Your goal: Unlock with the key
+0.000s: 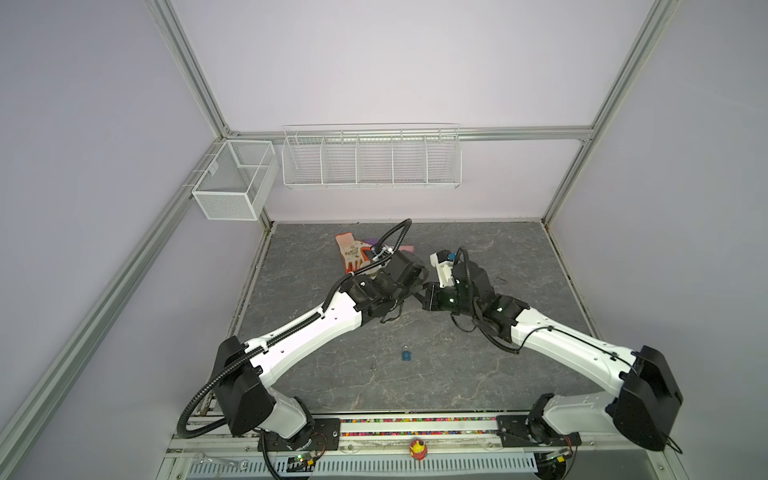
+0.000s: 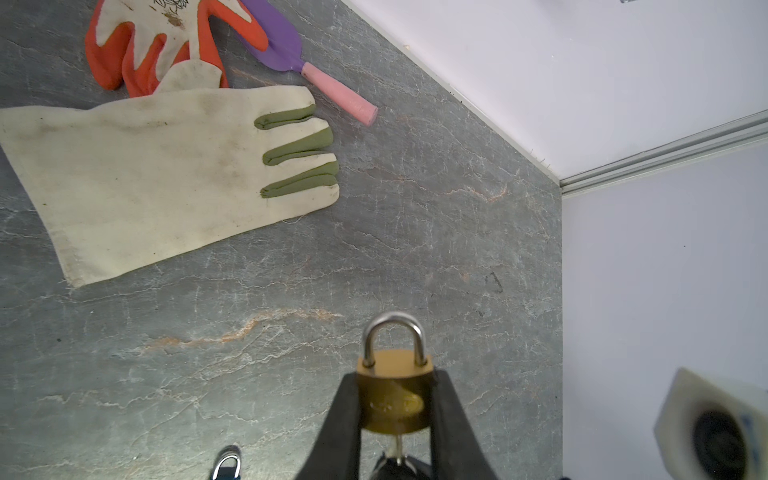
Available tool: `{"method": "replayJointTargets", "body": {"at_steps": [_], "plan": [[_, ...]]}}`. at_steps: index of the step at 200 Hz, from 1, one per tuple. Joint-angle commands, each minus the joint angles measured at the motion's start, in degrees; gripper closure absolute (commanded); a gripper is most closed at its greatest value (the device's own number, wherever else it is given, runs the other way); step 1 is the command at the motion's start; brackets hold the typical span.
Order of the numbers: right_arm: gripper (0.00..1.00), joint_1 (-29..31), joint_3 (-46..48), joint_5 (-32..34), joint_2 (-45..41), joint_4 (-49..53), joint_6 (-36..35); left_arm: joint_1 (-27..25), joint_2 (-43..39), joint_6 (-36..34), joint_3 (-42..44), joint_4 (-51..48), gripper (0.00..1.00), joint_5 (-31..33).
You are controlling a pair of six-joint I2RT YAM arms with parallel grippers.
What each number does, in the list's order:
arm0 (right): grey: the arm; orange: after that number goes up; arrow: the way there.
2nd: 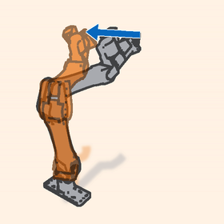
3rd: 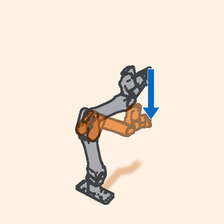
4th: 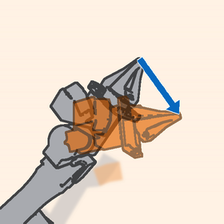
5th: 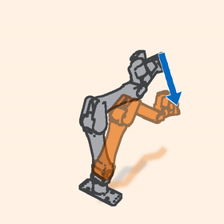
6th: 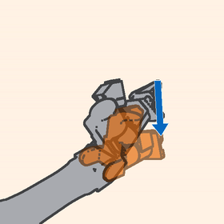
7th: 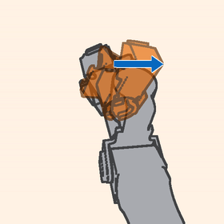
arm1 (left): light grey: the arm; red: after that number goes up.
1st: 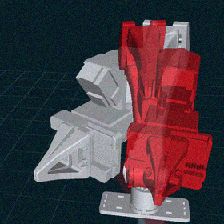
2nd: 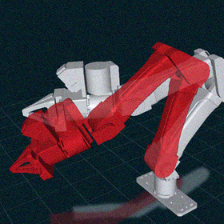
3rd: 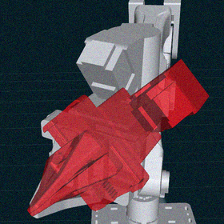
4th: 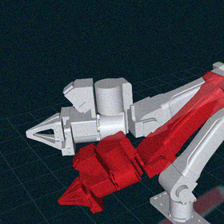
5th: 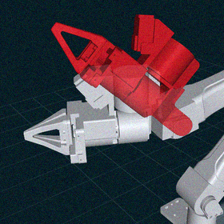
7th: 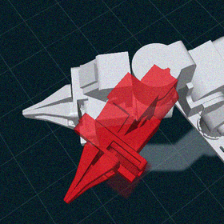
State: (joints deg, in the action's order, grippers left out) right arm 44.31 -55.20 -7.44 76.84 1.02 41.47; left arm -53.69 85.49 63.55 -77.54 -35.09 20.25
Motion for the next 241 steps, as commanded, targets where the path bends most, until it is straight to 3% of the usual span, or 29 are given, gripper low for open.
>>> {"method": "replayJointTargets", "body": {"at_steps": [1,33,80,136,241], "plan": [[0.94,-0.56,-3.36,-1.06,-2.23,-1.97,-3.14,-0.21,-0.15,-0.97,1.8,-2.44,1.0,1.22],[0.94,-0.41,-3.9,-2.43,-1.12,-1.69,-3.17,-0.2,-0.11,-0.97,0.81,-2.95,1.0,1.74],[0.94,0.6,-2.76,-0.51,-0.37,-4.67,-2.37,-0.89,-1.94,2.8,1.68,-0.78,1.0,-4.83],[0.94,0.78,1.54,-1.23,-1.94,-3.46,-1.62,2.33,-3.04,2.98,1.81,0.55,1.0,-3.53],[0.94,1.18,0.46,1.06,0.18,-5.53,-1.77,2.66,-5.43,7.12,4.41,4.28,1.0,-4.7]]}}
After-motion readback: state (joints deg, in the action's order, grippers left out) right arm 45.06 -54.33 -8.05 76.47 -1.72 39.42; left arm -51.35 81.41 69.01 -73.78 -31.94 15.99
